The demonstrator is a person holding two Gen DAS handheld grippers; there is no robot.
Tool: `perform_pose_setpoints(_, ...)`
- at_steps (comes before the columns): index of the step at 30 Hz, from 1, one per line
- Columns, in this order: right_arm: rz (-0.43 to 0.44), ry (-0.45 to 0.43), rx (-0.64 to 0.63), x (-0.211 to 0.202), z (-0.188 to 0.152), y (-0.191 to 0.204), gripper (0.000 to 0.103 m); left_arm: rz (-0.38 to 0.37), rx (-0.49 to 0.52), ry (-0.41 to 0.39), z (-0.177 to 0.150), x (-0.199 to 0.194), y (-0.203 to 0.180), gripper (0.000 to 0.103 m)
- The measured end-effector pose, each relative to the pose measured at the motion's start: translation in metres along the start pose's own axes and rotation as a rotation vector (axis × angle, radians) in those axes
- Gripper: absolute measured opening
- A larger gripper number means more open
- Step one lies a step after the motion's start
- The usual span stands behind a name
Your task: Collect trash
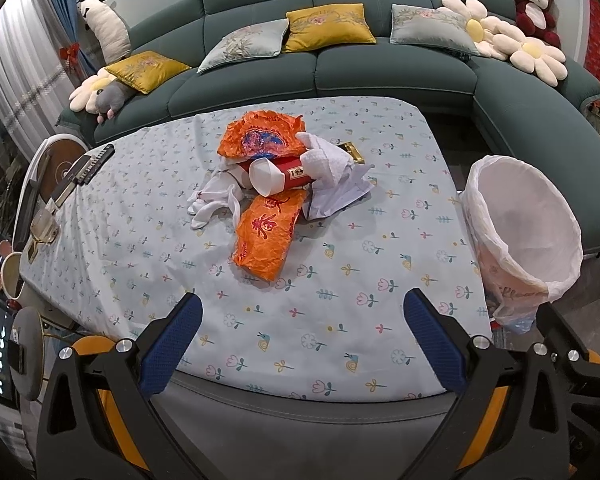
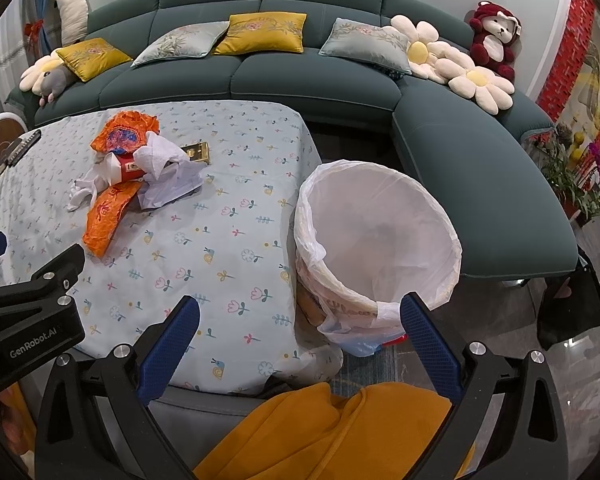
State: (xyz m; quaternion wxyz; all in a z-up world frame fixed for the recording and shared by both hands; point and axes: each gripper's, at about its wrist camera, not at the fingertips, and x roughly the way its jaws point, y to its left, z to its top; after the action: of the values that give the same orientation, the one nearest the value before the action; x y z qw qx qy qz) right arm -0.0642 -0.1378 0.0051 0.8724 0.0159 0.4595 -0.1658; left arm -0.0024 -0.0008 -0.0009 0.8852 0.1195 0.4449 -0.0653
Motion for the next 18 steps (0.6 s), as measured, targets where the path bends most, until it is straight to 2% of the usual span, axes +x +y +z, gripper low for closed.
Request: perform_pose_setpoints(18, 0.001, 0.000, 0.002, 0.0006, 0.0000, -0.0004, 0.096, 0.011, -0.012, -0.027, 0.0013, -0.0025, 0.0013, 0.096)
